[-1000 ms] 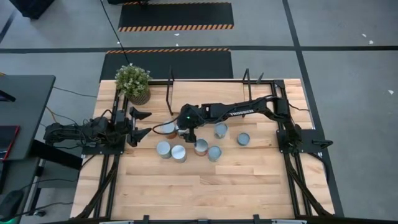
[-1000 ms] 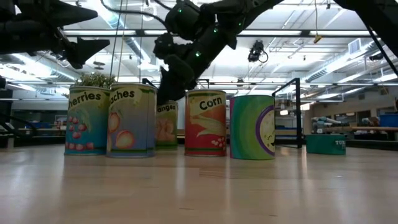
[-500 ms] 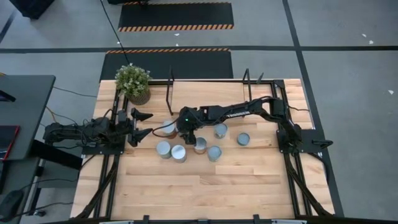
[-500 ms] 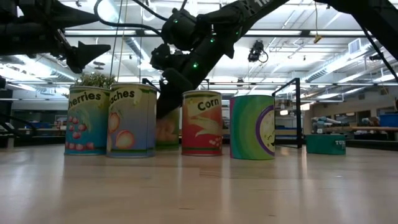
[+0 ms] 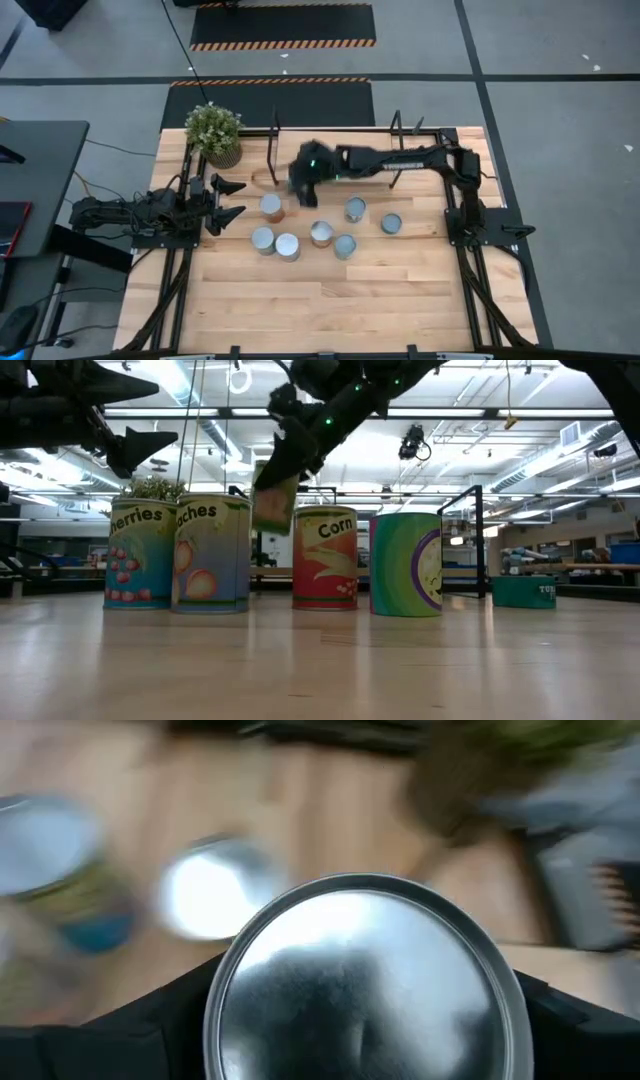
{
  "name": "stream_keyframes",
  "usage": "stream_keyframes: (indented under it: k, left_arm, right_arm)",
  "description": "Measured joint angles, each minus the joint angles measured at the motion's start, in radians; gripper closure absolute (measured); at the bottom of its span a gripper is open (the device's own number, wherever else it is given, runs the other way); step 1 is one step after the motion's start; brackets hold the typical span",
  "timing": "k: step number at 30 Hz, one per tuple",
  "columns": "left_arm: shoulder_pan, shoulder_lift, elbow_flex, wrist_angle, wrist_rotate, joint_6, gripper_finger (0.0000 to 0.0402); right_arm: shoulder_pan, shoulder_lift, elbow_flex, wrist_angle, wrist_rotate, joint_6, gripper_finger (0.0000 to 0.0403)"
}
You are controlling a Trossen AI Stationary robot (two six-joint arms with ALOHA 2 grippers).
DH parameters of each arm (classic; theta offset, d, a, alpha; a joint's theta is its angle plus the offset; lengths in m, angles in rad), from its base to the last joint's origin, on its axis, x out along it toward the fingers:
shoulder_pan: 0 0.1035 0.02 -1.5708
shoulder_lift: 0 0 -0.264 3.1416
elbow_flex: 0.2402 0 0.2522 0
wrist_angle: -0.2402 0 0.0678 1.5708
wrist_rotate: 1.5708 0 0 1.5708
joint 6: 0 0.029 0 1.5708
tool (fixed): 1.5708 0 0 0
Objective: Pick and place cans onto a shelf
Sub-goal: Put the canned oranges on the shelf
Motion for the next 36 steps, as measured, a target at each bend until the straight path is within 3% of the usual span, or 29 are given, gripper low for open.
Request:
stream_keyframes:
  k: [11, 18, 27, 36]
  left_arm:
    - [0.0, 0.0, 0.0, 0.007, -0.015, 0.019, 0.0012]
    - [0.0, 0.0, 0.0, 0.009, -0.024, 0.03, 0.0012]
    - [0.0, 0.0, 0.0, 0.009, -0.033, 0.029, 0.0012]
    - [0.0, 0.0, 0.0, 0.009, -0.033, 0.029, 0.0012]
  right_arm:
    - [-0.176, 0.167, 0.349, -0.22, -0.086, -0.117, 0.0078]
    - [-0.282, 0.274, 0.437, -0.257, -0.199, -0.155, 0.0077]
    - [-0.321, 0.434, 0.626, -0.335, -0.279, -0.158, 0.0075]
    - [-0.322, 0.476, 0.695, -0.352, -0.267, -0.164, 0.0018]
